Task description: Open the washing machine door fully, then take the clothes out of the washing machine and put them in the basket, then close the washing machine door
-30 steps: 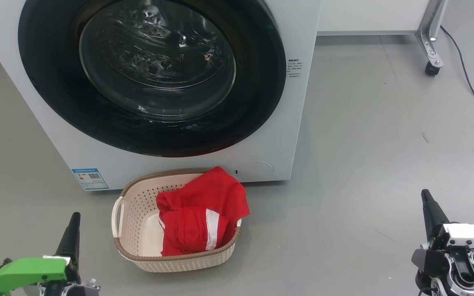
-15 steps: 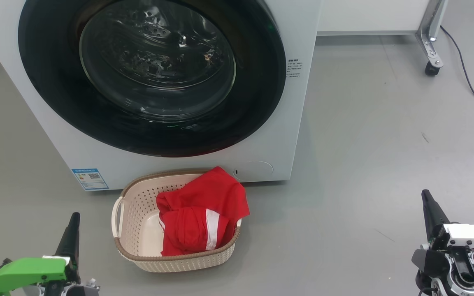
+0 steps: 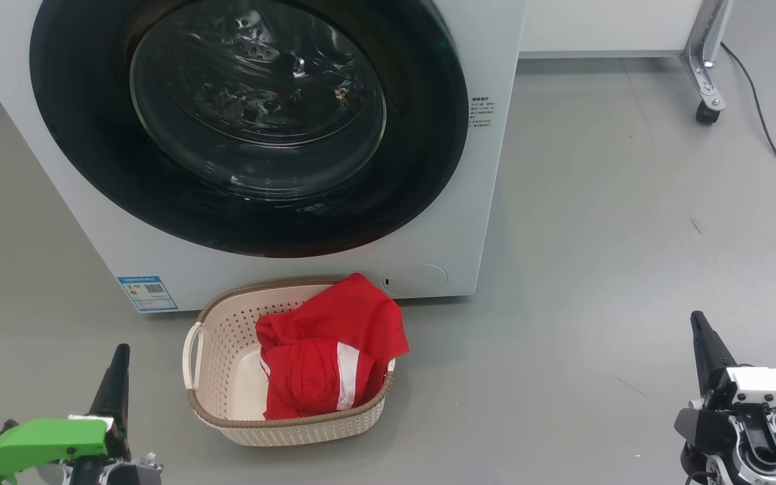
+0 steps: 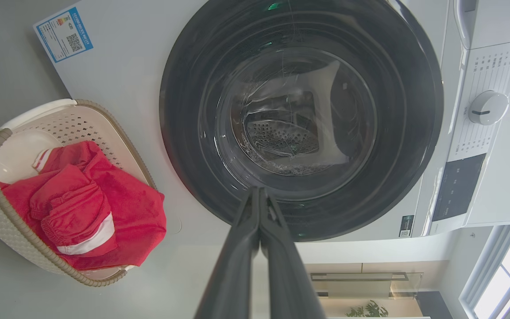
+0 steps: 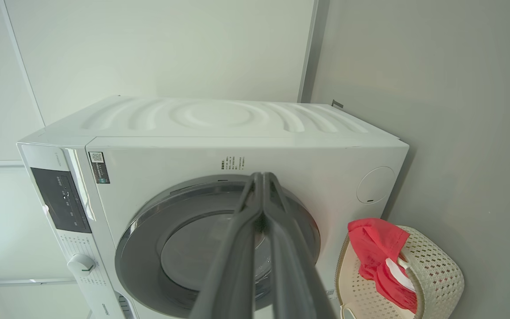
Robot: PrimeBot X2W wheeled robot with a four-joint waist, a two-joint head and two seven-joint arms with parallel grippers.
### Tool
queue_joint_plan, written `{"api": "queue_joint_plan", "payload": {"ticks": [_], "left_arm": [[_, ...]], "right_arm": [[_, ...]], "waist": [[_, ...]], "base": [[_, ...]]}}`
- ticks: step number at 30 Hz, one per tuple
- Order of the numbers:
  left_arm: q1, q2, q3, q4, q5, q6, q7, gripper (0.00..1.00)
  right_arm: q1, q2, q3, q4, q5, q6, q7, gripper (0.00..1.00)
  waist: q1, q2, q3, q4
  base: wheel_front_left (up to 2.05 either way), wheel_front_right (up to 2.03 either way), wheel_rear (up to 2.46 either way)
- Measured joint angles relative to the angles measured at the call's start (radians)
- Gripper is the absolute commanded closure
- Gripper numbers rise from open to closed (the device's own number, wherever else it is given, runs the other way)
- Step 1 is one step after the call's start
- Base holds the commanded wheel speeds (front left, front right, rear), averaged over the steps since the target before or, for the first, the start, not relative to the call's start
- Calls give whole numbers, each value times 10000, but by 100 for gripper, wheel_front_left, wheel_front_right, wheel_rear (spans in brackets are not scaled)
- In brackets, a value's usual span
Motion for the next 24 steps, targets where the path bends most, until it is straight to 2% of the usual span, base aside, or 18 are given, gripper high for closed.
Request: {"api": "queue_joint_plan", "payload": {"ticks": [24], "left_arm": [[-1,-2,25,10,0,0,13,100]], "right_arm": [[-5,13,-31,33,0,2,4,100]], "waist": [[0,0,-1,0]], "base": [[0,0,0]]}}
